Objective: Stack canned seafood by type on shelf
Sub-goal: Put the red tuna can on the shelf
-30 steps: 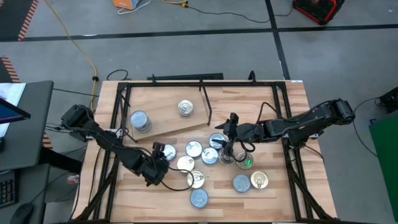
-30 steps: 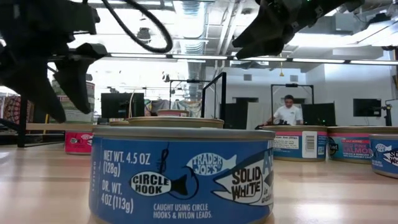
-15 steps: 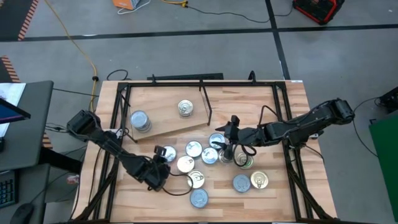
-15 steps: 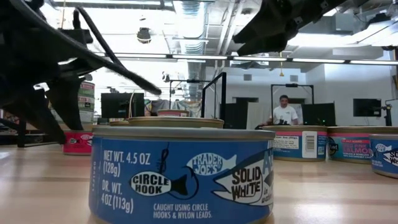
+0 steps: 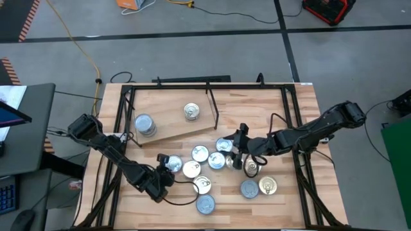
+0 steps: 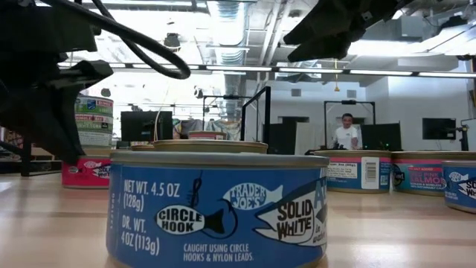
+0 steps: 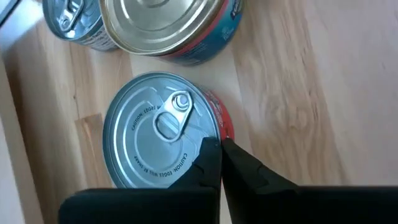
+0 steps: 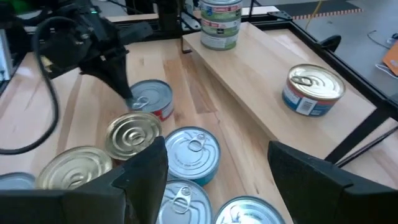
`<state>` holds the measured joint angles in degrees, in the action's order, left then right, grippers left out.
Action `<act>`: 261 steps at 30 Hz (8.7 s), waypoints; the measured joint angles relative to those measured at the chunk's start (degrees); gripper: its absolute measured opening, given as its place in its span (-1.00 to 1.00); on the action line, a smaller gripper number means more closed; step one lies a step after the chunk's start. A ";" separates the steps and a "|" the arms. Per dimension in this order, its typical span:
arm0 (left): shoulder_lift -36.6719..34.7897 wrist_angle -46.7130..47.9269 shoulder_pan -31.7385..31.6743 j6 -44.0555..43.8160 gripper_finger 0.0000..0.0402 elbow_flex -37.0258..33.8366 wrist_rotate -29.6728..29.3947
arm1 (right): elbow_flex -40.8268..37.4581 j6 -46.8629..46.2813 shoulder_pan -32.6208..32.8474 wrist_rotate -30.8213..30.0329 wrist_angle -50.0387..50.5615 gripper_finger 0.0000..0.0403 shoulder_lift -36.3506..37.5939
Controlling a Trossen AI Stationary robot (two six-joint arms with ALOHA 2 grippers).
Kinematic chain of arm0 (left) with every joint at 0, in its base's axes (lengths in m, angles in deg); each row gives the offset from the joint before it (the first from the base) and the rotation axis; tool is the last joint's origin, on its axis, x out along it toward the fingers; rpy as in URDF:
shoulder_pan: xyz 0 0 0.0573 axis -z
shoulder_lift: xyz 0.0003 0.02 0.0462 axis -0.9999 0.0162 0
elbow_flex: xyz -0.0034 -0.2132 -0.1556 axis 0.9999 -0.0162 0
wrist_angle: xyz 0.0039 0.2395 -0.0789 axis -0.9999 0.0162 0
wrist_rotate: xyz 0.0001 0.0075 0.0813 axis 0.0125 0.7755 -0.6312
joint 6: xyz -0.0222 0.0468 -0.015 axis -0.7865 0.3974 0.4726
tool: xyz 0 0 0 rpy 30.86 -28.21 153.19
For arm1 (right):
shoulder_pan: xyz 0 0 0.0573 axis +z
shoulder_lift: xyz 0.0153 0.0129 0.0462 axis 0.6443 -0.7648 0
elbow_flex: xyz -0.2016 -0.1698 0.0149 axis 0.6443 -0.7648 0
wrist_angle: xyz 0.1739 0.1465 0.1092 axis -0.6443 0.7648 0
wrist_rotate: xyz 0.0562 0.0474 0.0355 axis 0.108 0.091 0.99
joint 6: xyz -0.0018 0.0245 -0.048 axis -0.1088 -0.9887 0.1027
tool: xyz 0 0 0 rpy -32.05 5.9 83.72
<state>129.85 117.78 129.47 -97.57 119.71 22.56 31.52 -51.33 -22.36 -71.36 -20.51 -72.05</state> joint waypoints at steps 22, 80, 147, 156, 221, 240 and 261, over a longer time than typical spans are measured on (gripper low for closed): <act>1.56 0.08 8.35 -9.72 -1.00 0.01 -6.97 | -0.02 2.04 0.84 -3.57 -6.10 0.50 -7.50; 10.99 9.79 13.36 -12.80 -1.00 7.80 -22.13 | 18.06 22.87 5.32 2.44 -14.78 0.50 -30.99; 6.62 -4.86 5.23 9.98 -0.58 -1.09 -13.09 | 37.48 4.24 6.65 -18.58 33.91 0.62 -25.77; 6.47 -4.45 5.15 6.64 -0.97 -1.09 -12.27 | 37.48 3.49 6.61 -18.59 35.01 0.62 -25.79; -5.57 -7.66 2.09 -23.08 -0.69 -0.47 0.02 | 31.36 -4.13 7.00 -14.22 31.09 0.61 -26.27; -5.79 -11.77 -0.40 -32.25 -0.71 -6.71 4.41 | 31.36 -4.04 7.00 -14.22 30.62 0.61 -26.27; -7.61 -12.13 -0.28 -30.79 -1.00 -9.35 5.36 | 31.28 -0.82 7.28 -9.25 22.96 0.61 -30.14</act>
<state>122.24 105.64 129.19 -128.37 110.36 27.92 62.79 -52.15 -15.08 -80.62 2.44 -102.19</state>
